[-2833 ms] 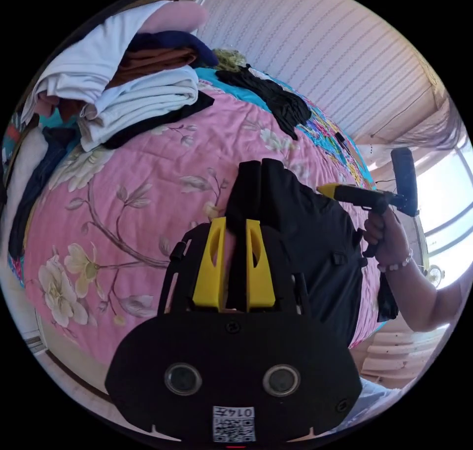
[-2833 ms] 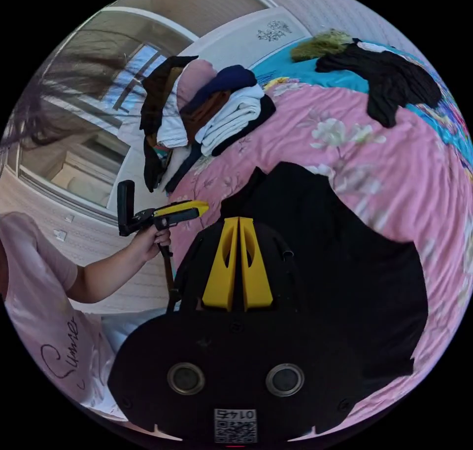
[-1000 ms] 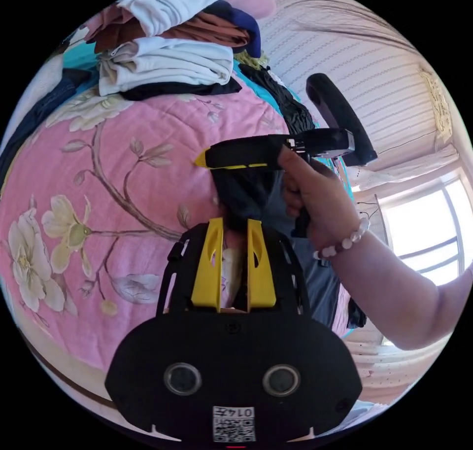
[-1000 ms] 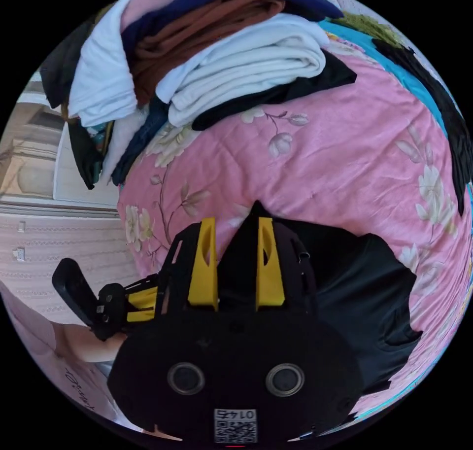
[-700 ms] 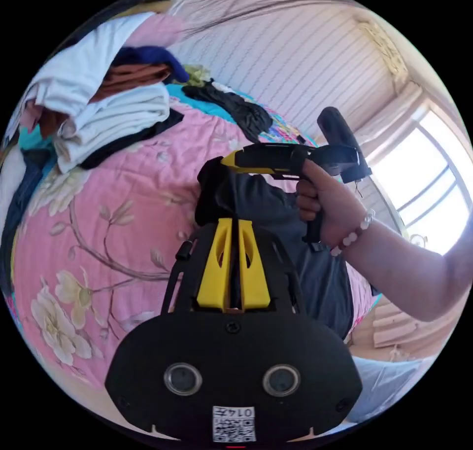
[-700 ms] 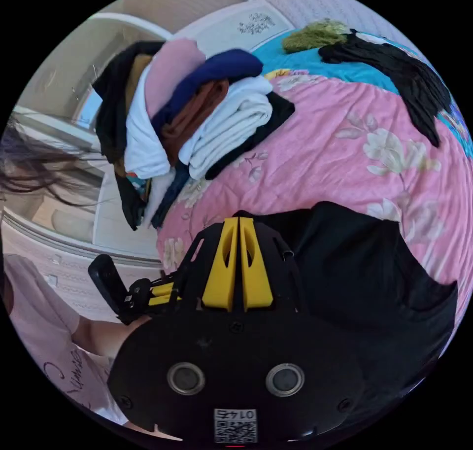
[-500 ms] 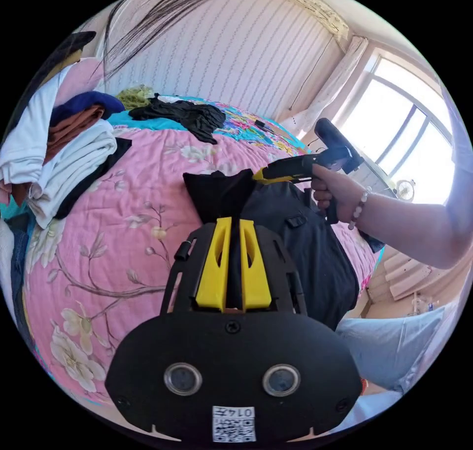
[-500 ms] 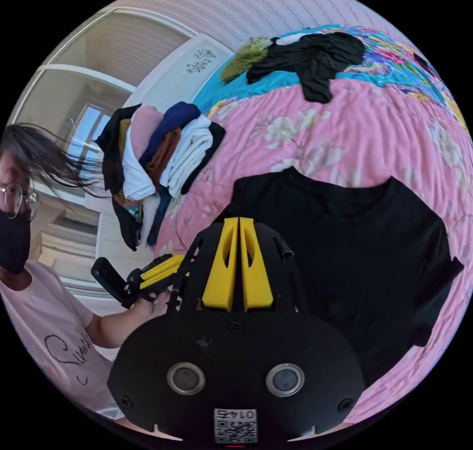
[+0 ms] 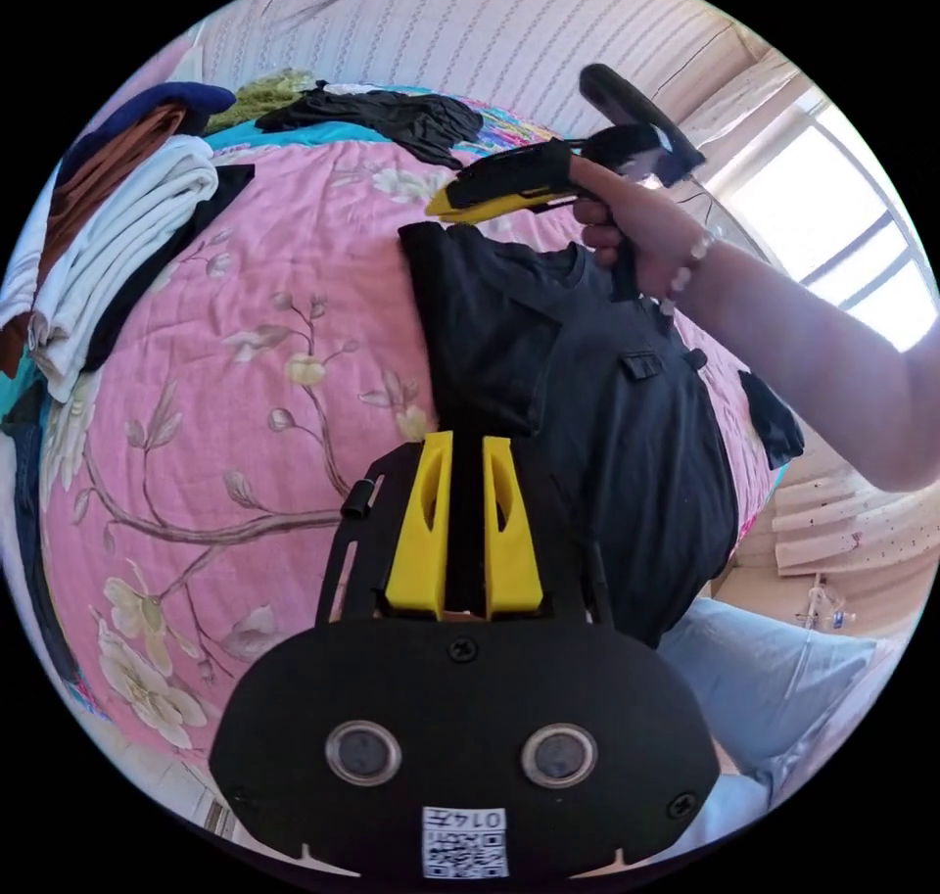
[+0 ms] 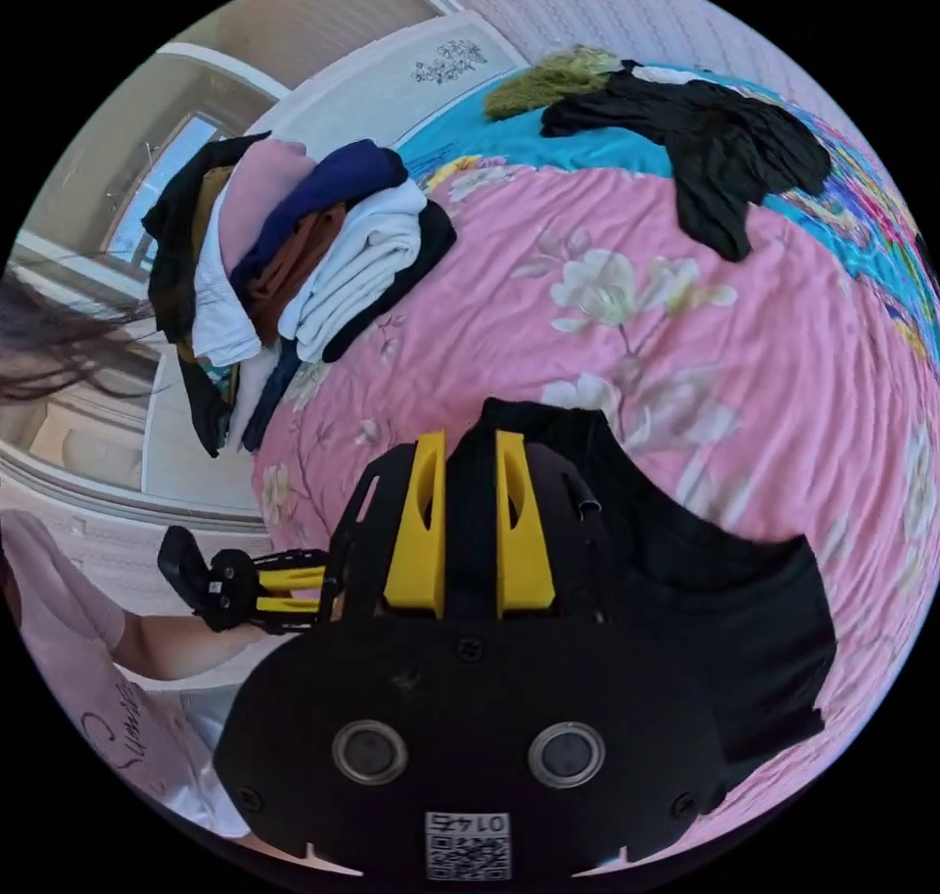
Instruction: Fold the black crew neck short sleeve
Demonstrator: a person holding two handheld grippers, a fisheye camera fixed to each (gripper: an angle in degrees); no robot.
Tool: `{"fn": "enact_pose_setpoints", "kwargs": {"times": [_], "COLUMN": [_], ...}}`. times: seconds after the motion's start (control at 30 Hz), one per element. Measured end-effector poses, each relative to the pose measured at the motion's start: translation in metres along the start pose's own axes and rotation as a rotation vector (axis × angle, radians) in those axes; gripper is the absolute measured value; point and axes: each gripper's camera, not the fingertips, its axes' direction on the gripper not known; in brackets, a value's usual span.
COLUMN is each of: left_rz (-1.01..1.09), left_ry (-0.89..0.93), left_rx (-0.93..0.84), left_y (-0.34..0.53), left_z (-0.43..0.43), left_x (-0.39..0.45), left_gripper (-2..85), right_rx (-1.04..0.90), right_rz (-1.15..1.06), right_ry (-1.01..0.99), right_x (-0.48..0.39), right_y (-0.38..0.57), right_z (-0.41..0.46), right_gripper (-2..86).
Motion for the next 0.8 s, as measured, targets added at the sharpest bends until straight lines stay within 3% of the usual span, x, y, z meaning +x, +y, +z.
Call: {"fn": "enact_pose_setpoints", "kwargs": {"times": [0.1,0.27,0.43,0.63,0.8], "left_rz": [-0.007,-0.062,-0.087,-0.033,0.138], "left_ry": [-0.031,-0.007,-0.008,-0.033,0.077], "left_rx": [0.054,0.0,0.032,0.071,0.045], "left_y": [0.001,0.008,0.017,0.012,-0.033], "left_z": [0.001,0.043,0.042,0.022,0.061], "left_x": [0.003,-0.005,-0.009,0.0,0.051], "left_gripper": [0.4,1.6,4.6,4.6,4.3], "right_rx": [-0.05,-0.126,-0.016,0.32,0.46], "right_rz": [-0.062,-0.141,-0.063,0.101,0.51], "right_ry": [-0.07,0.057,0.02,0.079,0.209], "right_x": [0.004,0.007,0.036,0.09,0.152], "right_y": [-0.013,-0.005,0.04,0.188,0.381], "right_z": [0.024,0.062,0.042,-0.049,-0.088], "right_gripper": [1.1,0.7,5.6,6.7,6.7]}}
